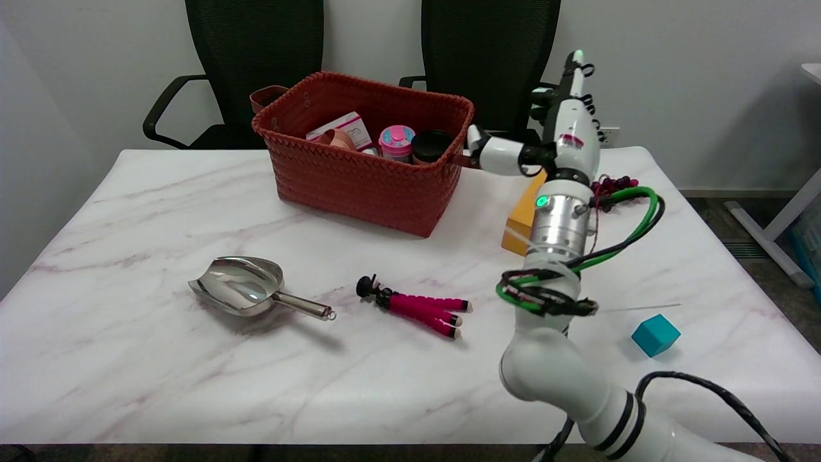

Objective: Pick up the yellow rectangular box.

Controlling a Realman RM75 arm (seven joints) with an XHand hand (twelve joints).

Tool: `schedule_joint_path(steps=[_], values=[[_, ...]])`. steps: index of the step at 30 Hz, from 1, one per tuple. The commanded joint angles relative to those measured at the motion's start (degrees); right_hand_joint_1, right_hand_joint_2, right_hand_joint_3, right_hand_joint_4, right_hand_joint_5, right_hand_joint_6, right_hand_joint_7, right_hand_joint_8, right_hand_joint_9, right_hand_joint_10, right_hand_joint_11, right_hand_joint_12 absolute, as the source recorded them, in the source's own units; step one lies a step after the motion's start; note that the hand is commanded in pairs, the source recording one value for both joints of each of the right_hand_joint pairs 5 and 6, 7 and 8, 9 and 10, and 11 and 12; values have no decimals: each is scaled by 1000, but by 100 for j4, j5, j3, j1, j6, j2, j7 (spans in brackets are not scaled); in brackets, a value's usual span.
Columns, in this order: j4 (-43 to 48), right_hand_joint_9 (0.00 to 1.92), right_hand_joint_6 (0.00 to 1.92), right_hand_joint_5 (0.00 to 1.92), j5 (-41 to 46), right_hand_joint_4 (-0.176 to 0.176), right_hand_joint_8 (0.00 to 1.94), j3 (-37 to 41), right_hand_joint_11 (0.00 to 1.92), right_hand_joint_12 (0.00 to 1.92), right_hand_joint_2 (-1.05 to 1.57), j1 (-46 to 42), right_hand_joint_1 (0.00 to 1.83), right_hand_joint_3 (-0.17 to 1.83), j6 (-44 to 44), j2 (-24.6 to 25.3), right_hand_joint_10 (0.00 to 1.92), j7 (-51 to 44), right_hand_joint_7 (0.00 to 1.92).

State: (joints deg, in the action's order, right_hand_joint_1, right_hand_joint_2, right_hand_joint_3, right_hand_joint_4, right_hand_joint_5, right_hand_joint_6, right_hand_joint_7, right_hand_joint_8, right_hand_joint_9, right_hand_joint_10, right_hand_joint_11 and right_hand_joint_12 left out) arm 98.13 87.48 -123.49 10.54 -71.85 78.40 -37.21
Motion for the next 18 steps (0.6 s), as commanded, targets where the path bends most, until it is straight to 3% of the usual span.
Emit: schedule_joint_path(steps=[1,10,18], values=[[-121,664,0,0,2707,0,607,811,600,600,373,1153,976,688,-647,-729,664,-982,607],[-1311,688,0,0,2522,0,653,313,657,657,537,2150,919,551,-1602,-461,688,-1242,653],[-2174,708,0,0,3266,0,662,375,562,562,455,2811,917,576,-1568,-315,708,-1711,662]])
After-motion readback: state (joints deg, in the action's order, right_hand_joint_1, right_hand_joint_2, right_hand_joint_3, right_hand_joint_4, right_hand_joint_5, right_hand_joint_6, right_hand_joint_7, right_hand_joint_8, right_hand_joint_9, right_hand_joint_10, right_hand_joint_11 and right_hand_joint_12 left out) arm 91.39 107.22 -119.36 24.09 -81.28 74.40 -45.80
